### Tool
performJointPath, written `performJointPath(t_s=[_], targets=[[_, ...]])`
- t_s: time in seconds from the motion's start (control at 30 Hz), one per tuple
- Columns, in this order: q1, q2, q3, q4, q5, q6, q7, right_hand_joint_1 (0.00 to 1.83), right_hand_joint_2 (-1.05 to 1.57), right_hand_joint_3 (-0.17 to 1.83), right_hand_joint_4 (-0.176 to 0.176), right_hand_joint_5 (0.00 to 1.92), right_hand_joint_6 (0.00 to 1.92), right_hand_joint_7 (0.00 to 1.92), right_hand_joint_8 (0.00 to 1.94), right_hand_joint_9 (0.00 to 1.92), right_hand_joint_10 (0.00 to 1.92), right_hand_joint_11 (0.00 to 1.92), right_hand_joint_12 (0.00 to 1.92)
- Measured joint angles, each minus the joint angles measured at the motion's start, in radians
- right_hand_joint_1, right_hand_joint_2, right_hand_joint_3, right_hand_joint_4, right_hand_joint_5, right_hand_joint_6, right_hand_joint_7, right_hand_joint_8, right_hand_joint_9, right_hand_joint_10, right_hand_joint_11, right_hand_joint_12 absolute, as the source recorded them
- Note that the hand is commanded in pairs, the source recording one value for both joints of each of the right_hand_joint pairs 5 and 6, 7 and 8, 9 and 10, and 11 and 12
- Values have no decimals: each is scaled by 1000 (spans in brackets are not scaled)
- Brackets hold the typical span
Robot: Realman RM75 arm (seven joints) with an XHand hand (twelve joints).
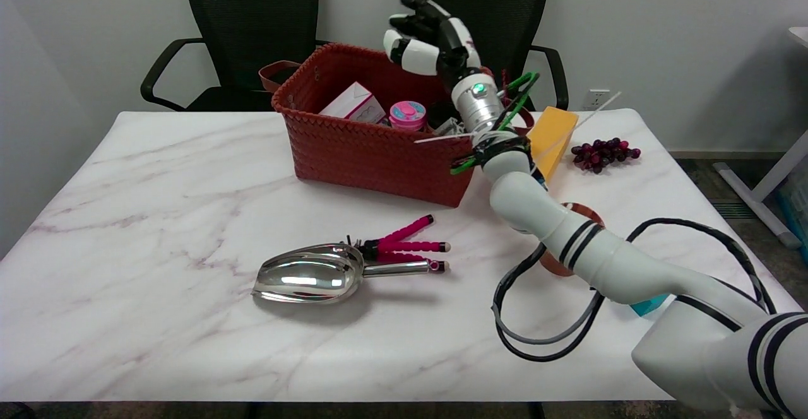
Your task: Place the metal rectangular block into the brown storage basket.
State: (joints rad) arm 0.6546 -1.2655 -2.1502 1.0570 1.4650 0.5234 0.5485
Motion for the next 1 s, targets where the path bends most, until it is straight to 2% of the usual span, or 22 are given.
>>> performJointPath(t_s=[0.07,0.13,0.27,0.67,1.0], targets=[[-18,10,9,34,-1,41,-58,1175,589,1039,0,135,135,399,399,323,323,134,134],[-38,19,17,70,-3,83,-115,1180,624,1028,0,116,116,333,333,293,293,132,132],[-93,40,37,150,-17,184,-248,1192,673,1039,0,101,101,280,280,254,254,135,135],[-357,99,143,389,-130,470,-612,1260,713,1005,0,70,70,317,317,240,240,163,163],[-558,129,197,497,-209,685,-832,1326,761,1209,0,52,52,437,437,250,250,203,203]])
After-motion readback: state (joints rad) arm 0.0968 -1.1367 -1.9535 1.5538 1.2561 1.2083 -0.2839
